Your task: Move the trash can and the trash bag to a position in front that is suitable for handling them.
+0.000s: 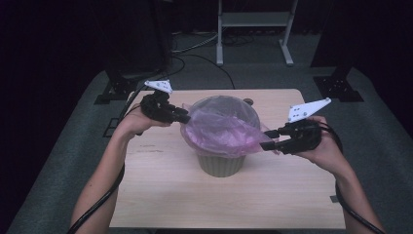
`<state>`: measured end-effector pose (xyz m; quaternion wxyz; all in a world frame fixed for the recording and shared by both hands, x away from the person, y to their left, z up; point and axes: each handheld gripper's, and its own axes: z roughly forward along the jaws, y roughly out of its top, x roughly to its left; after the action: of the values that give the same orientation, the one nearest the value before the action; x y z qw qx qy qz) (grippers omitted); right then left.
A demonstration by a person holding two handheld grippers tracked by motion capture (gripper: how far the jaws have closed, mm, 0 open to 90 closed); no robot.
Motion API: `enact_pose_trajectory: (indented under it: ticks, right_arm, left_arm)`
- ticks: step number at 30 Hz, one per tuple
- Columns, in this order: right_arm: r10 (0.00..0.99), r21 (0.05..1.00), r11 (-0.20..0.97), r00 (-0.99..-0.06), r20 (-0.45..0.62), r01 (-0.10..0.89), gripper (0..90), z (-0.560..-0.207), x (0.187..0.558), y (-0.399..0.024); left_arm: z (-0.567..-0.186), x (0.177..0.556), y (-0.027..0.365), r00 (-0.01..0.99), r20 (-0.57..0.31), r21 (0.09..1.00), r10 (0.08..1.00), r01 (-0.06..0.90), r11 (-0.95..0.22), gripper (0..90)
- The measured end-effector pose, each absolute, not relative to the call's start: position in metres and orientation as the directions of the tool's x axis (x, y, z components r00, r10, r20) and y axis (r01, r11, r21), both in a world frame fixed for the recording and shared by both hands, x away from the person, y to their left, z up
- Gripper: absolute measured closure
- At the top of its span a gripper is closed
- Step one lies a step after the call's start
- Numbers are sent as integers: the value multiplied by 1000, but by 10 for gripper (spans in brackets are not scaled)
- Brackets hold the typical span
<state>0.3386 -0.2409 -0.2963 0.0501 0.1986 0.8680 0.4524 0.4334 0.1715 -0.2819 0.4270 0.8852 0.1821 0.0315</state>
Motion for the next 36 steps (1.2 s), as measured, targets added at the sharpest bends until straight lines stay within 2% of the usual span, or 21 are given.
enact_pose_trajectory:
  ticks: [1,4,7,14,24,30,36]
  right_arm:
    - [390,806,512,-916,91,298,658,-296,338,-239]
    - [403,801,519,-912,80,299,800,-295,337,-235]
    - [399,793,526,-913,88,306,892,-294,336,-233]
    - [365,778,553,-926,95,298,900,-300,327,-228]
    - [326,694,642,-935,137,326,900,-330,321,-213]
    - [326,662,660,-929,173,355,900,-350,326,-209]
    - [349,615,686,-917,190,389,900,-371,332,-205]
  left_arm:
    - [-281,433,172,933,-101,767,346,294,-570,783]
    - [-281,428,172,938,-78,770,337,271,-578,895]
    - [-282,421,176,946,-68,789,317,245,-563,900]
    - [-294,398,195,966,-83,849,247,198,-490,900]
    - [-325,375,209,980,-117,856,163,183,-483,900]
    - [-345,377,210,977,-151,855,148,204,-477,900]
    - [-364,381,205,973,-149,810,177,223,-543,900]
